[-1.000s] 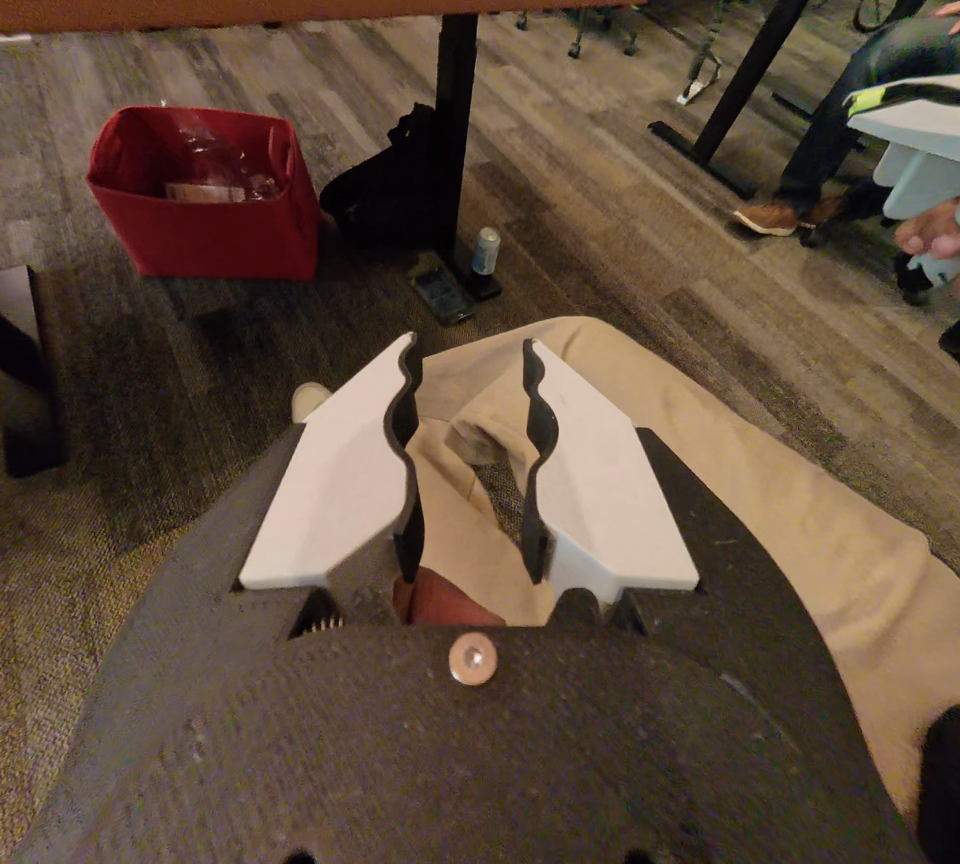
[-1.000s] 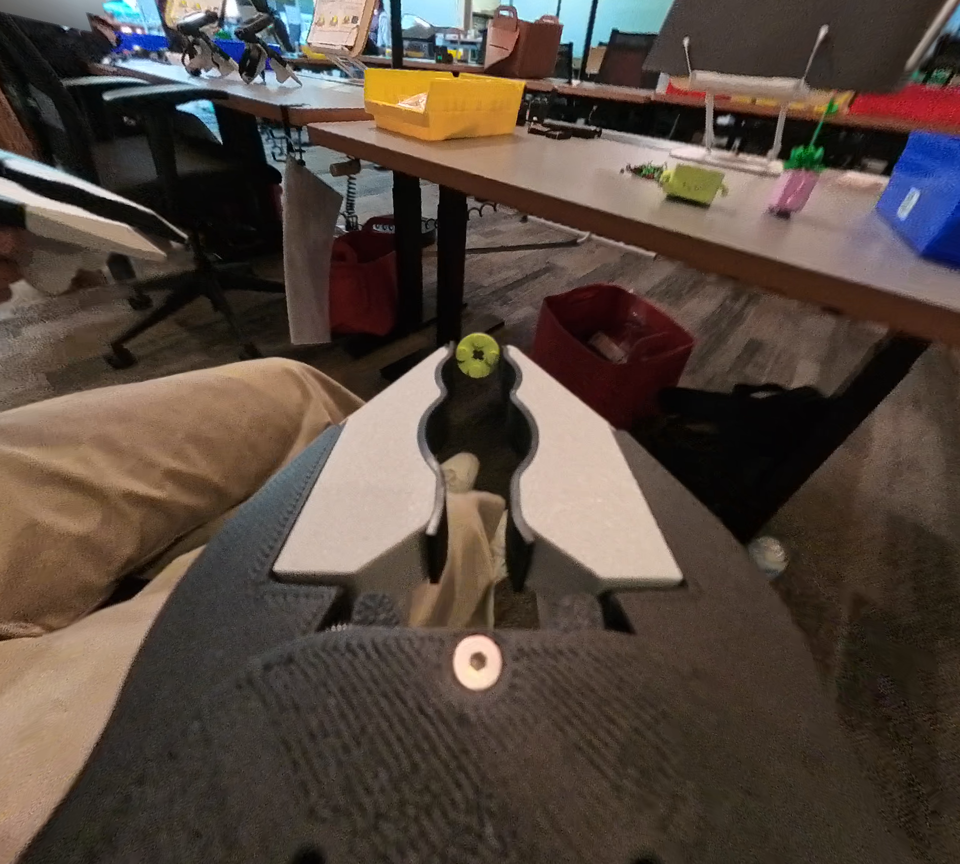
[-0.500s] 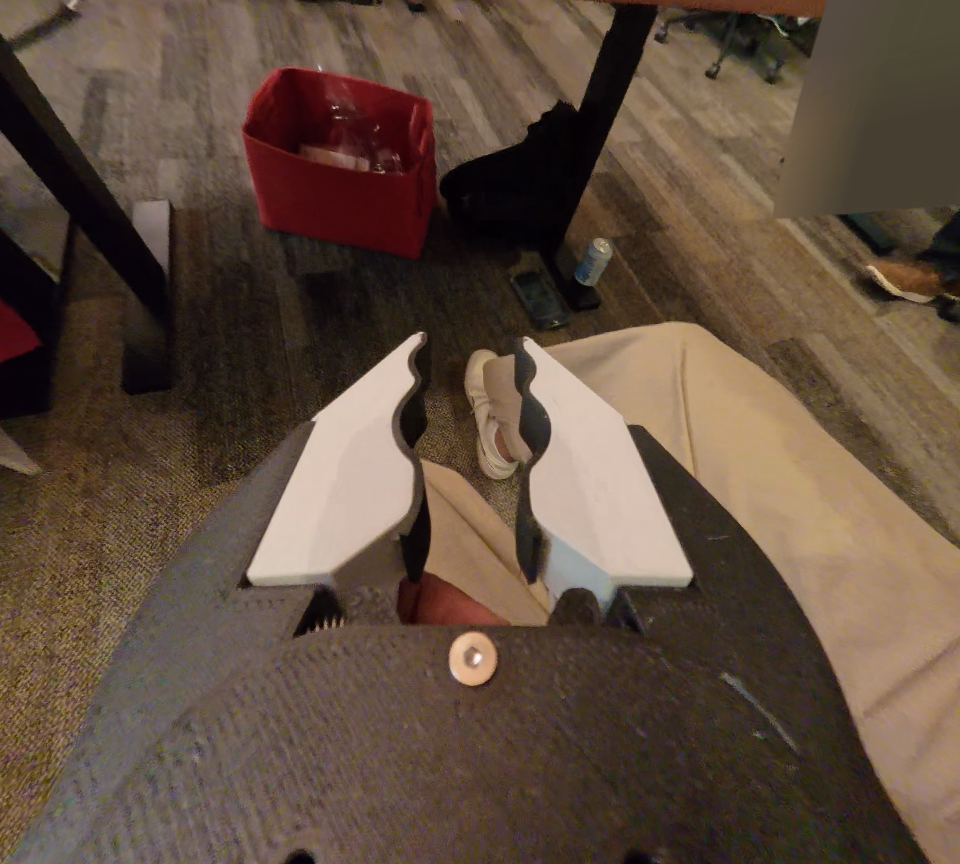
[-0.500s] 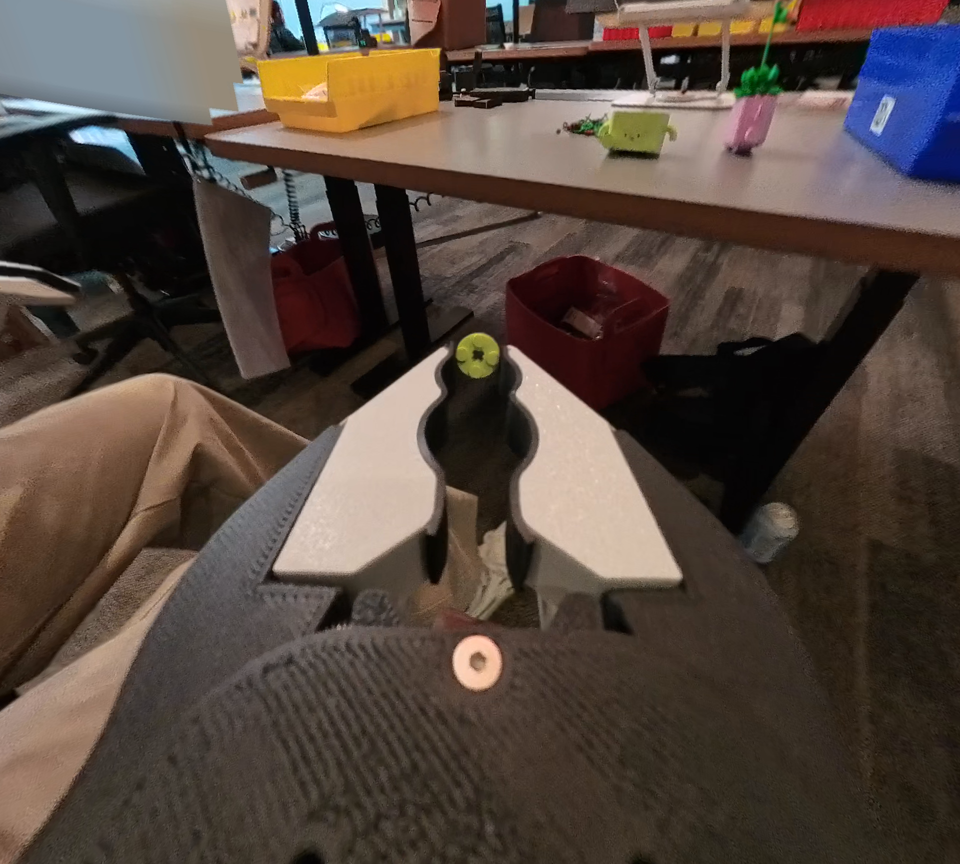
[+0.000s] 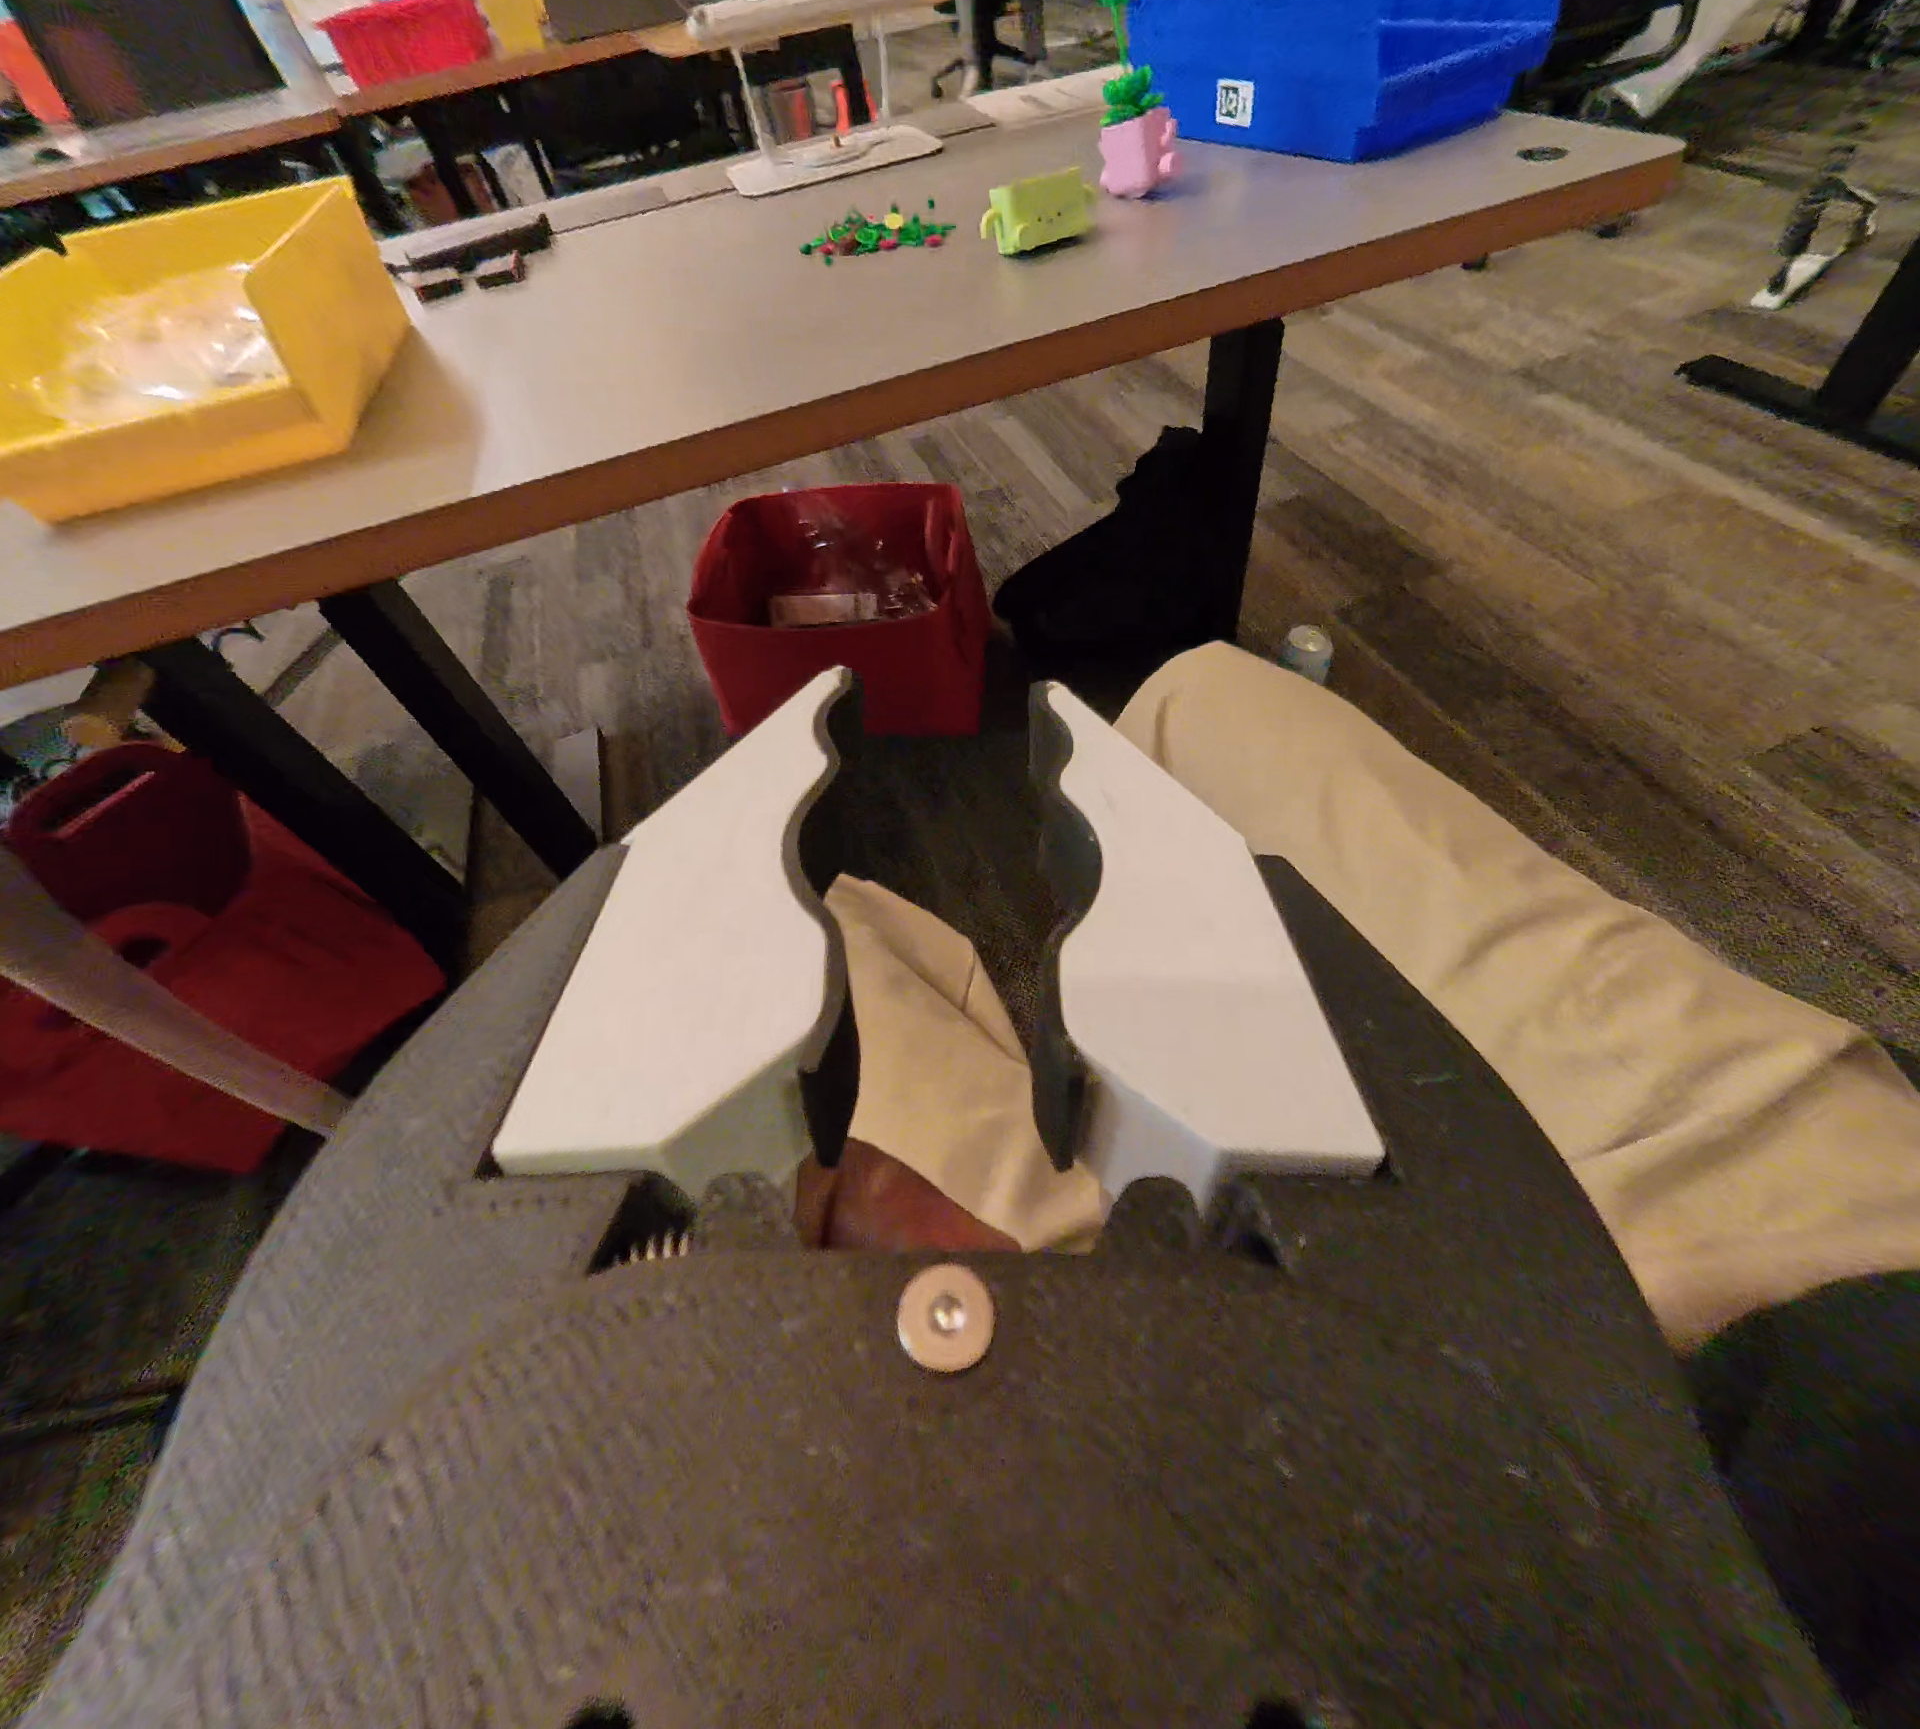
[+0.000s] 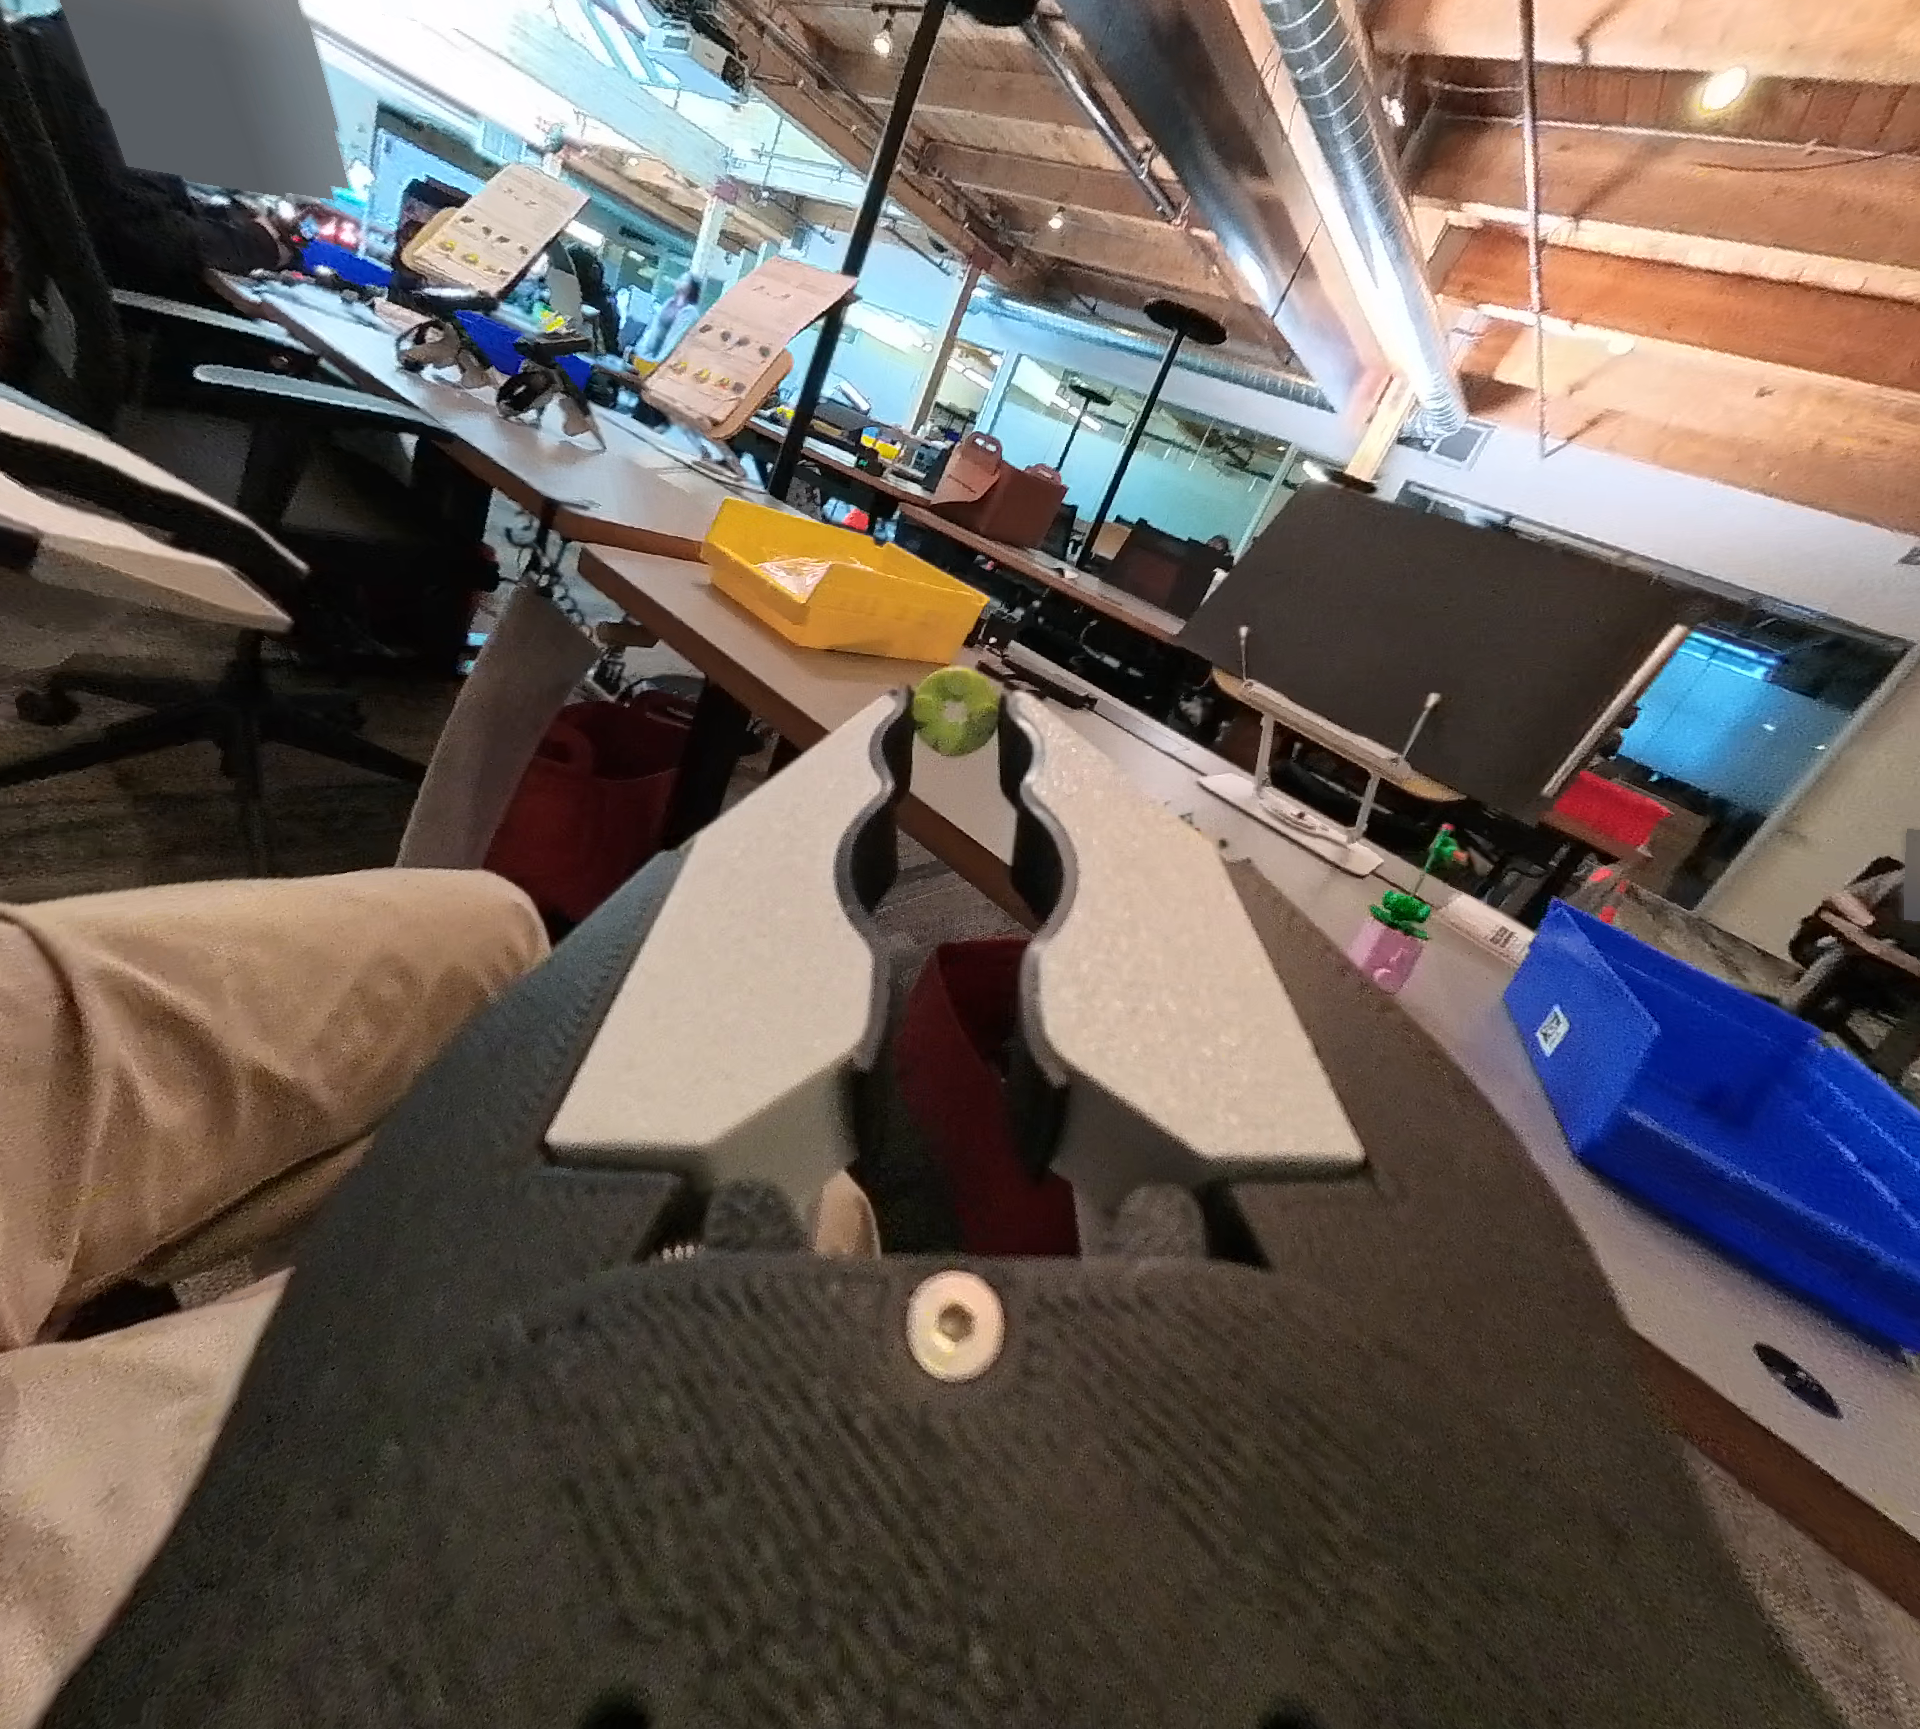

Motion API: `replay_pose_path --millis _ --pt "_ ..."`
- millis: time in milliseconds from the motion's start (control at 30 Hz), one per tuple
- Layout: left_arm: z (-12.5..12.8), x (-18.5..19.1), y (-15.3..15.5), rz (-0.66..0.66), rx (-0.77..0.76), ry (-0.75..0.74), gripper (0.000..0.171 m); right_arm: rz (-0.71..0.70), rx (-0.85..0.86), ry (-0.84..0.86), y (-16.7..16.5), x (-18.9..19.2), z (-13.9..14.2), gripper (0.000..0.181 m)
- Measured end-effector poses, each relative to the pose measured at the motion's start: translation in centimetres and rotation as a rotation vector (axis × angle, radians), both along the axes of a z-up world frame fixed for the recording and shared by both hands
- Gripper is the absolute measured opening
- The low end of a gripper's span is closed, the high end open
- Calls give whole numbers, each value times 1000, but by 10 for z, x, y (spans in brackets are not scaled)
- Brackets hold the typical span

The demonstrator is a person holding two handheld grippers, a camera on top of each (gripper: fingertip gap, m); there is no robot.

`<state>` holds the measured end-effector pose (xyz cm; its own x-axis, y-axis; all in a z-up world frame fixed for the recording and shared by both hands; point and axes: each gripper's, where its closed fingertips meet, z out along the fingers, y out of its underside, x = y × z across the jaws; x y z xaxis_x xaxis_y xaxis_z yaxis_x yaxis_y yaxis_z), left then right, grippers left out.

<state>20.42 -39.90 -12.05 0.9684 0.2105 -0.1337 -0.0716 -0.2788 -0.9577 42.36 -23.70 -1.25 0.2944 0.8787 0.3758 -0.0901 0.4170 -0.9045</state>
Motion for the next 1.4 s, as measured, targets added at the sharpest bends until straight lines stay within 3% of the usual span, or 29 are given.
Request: replay_pose_path --millis 300,433,500,667,733,867,1033,1200,1300,1400 --pt "-35 6 20 -22 57 -296 30 34 -205 -122 4 -34 -86 14" --pt "-63 -1 33 2 -73 -383 30 73 -324 -194 32 -68 -123 14" --pt "-67 -2 52 -42 -105 -462 33 77 -352 -233 54 -87 -137 14" --pt "-82 -41 122 -100 -144 -482 28 84 -406 -293 122 -136 -159 14" --pt "-95 -56 153 -142 -184 -494 19 71 -406 -306 151 -153 -163 14" --pt "-117 -72 215 -275 -244 -534 19 53 -479 -284 197 -179 -159 14" --pt "-97 -88 283 -380 -169 -446 28 -27 -455 -275 232 -188 -145 14" --pt "-42 -94 334 -515 -121 -379 37 -30 -464 -249 247 -201 -107 14" --pt "-3 -97 361 -617 -5 -349 59 64 -487 -297 233 -218 -96 14" --pt "15 -102 386 -711 53 -328 76 27 -404 -336 231 -234 -91 14"
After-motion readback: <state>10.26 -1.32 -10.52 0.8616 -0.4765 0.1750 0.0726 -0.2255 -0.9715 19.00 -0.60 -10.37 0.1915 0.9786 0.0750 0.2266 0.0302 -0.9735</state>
